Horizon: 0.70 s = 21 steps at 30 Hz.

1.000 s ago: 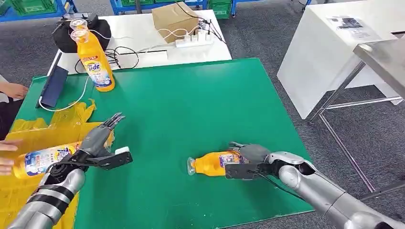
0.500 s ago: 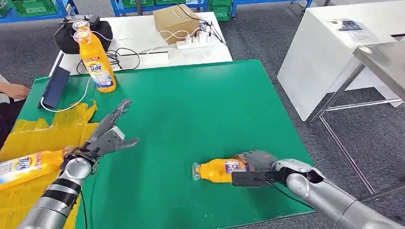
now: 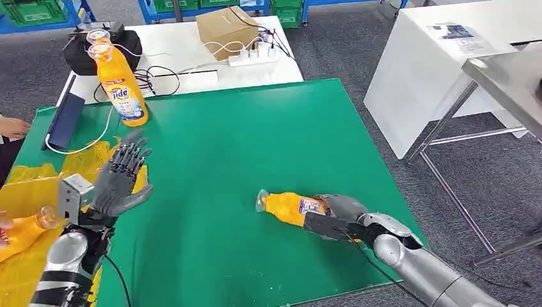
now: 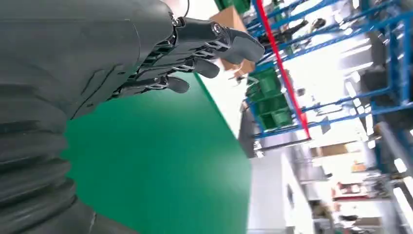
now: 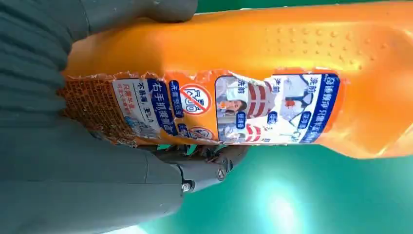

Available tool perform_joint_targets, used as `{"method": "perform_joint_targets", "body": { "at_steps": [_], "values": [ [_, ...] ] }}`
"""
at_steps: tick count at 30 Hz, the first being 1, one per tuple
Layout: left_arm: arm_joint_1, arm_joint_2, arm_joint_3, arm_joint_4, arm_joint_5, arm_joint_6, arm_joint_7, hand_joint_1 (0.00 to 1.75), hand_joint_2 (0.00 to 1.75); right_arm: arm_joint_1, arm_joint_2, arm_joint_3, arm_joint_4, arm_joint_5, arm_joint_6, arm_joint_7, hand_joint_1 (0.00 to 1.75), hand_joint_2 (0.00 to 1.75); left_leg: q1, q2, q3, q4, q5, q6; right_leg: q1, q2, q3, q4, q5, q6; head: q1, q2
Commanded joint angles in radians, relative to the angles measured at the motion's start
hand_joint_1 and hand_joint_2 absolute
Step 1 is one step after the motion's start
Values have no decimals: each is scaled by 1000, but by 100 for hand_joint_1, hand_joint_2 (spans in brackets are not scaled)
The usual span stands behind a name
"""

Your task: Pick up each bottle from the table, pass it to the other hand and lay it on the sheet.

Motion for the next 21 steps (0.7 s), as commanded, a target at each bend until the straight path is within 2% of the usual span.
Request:
{"method": "perform_joint_targets", "body": {
  "at_steps": [1,4,6,8,10,13,21],
  "values": [
    [274,-86,145,-337,169,-170,87,0,175,292,499,-444,-527,-271,-131,-202,175,175,1,2,0,-2,-1,0,1,10,-6,3,-1,-5,0,0],
    [292,-85,79,-352,197,-181,99,0,175,296,515,-448,-549,-276,-106,-216,175,175,0,-10,-13,1,4,-2,0,-2,-17,9,-2,-3,-1,0],
    [294,-73,55,-355,207,-184,97,0,175,291,512,-432,-522,-258,-83,-213,175,175,-1,-19,-15,0,4,-2,-1,-8,-18,10,-5,-3,-2,0],
    [293,-67,43,-353,208,-183,94,0,175,288,510,-419,-496,-242,-77,-221,175,175,-1,-21,-16,0,5,-1,0,-12,-17,7,-5,-3,0,0],
    [289,-65,43,-351,209,-182,94,0,175,287,511,-417,-484,-238,-80,-230,175,175,-2,-17,-18,0,7,-2,-1,-11,-19,8,-4,-4,0,0],
    [288,-61,42,-349,210,-184,93,0,175,285,508,-418,-480,-236,-77,-231,175,175,-3,-20,-18,0,6,-1,-1,-12,-18,8,-4,-5,0,0],
    [266,-54,-24,-349,219,-199,103,0,175,224,502,-273,-321,-135,-24,-165,175,175,-2,-18,-18,-1,7,-2,0,-11,-19,6,-3,-5,0,0]
  ]
}}
